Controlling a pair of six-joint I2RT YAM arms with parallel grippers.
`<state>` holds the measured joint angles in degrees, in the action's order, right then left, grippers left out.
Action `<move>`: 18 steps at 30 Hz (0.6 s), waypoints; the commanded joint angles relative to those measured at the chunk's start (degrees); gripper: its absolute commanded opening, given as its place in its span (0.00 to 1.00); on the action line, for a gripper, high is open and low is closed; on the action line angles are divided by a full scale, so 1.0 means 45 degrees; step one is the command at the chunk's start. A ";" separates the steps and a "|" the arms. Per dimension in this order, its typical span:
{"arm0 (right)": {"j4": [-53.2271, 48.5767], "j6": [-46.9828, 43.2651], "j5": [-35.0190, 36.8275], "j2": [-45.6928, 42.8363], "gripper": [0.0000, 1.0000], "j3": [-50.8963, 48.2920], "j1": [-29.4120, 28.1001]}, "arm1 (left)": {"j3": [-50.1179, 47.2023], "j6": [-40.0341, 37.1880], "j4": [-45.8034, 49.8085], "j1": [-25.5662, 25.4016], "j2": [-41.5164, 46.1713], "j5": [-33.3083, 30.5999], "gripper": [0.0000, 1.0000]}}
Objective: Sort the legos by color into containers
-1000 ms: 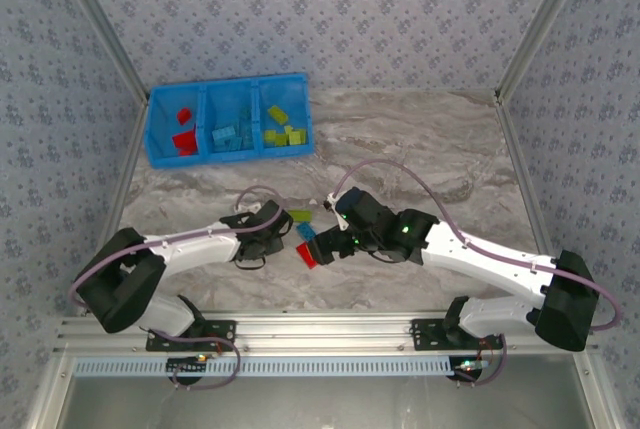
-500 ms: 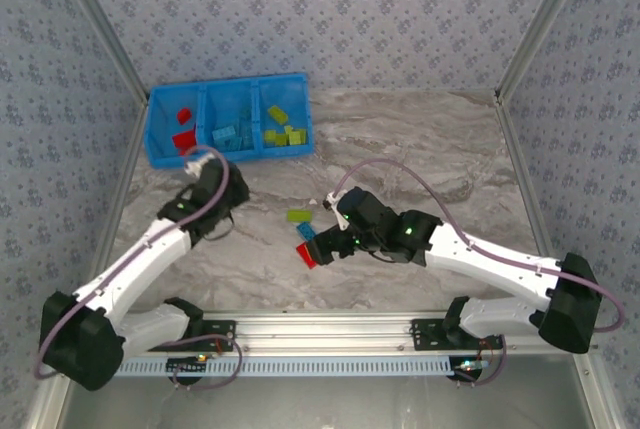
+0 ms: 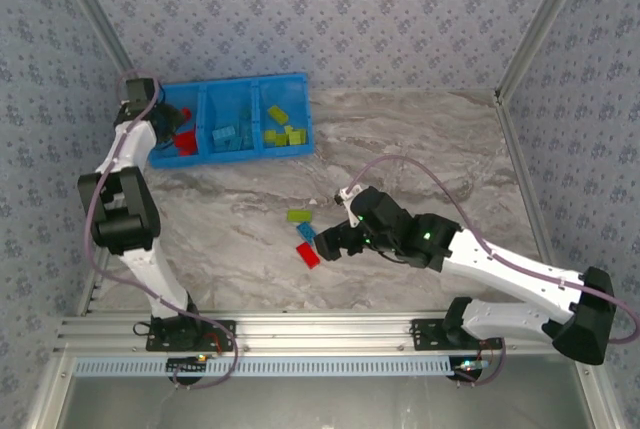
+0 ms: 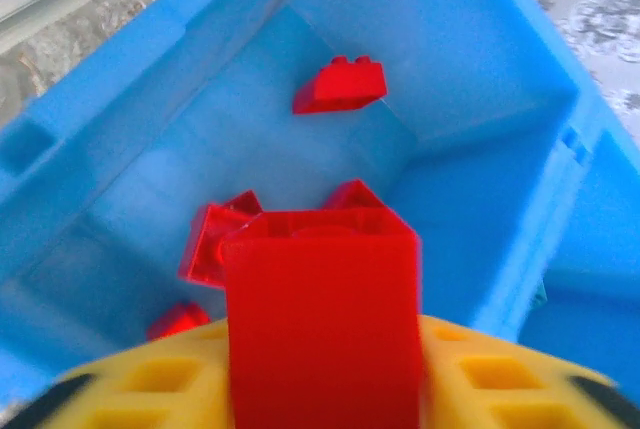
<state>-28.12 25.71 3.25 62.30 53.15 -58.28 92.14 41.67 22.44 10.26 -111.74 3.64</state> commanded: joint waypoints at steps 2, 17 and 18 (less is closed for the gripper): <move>-0.0462 0.0413 0.0639 -0.0633 0.99 -0.0359 0.0003 | 0.1619 -0.0142 0.1242 -0.0062 -0.0149 0.1125 0.57; -0.0387 0.0924 0.2060 0.1767 0.99 0.0311 0.0295 | -0.5885 -0.0479 0.0931 -0.5366 0.9663 -0.1055 0.68; -0.0204 0.0875 0.1853 0.2140 0.99 0.0405 0.0333 | -0.6226 -0.1023 0.1266 -0.6163 1.0373 -0.1497 0.69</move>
<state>-28.91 28.62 10.74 69.23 52.56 -57.21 67.96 42.70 25.08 -11.29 -72.07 3.51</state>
